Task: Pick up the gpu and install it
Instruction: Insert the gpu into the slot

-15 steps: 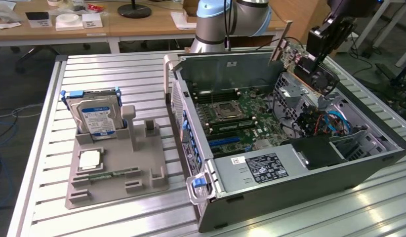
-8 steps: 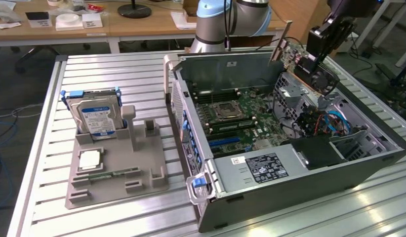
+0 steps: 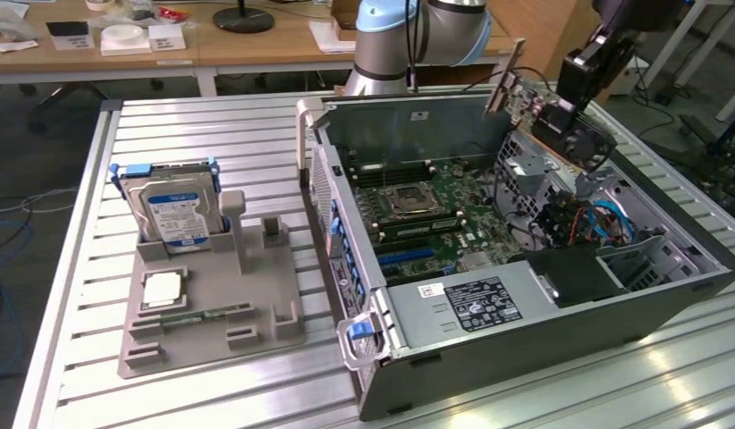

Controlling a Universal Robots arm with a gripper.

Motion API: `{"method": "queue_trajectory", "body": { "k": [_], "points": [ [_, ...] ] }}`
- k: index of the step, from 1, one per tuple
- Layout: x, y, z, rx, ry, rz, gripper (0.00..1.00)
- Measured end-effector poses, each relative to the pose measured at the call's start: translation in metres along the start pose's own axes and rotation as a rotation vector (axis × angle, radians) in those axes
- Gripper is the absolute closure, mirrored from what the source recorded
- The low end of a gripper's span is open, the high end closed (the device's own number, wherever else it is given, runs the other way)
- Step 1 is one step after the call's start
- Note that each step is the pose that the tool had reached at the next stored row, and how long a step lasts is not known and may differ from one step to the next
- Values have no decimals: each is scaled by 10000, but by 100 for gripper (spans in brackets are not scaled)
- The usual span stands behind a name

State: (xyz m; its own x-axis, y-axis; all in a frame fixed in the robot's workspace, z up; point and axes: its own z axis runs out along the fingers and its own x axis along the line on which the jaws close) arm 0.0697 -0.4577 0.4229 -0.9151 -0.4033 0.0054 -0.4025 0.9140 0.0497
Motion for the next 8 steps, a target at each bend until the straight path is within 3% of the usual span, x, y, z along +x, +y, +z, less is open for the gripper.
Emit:
{"method": "queue_trajectory", "body": {
  "k": [2, 8],
  "points": [
    [0, 0, 0, 3, 26, -524, 73],
    [0, 0, 0, 8, 67, -1353, 73]
  ]
}}
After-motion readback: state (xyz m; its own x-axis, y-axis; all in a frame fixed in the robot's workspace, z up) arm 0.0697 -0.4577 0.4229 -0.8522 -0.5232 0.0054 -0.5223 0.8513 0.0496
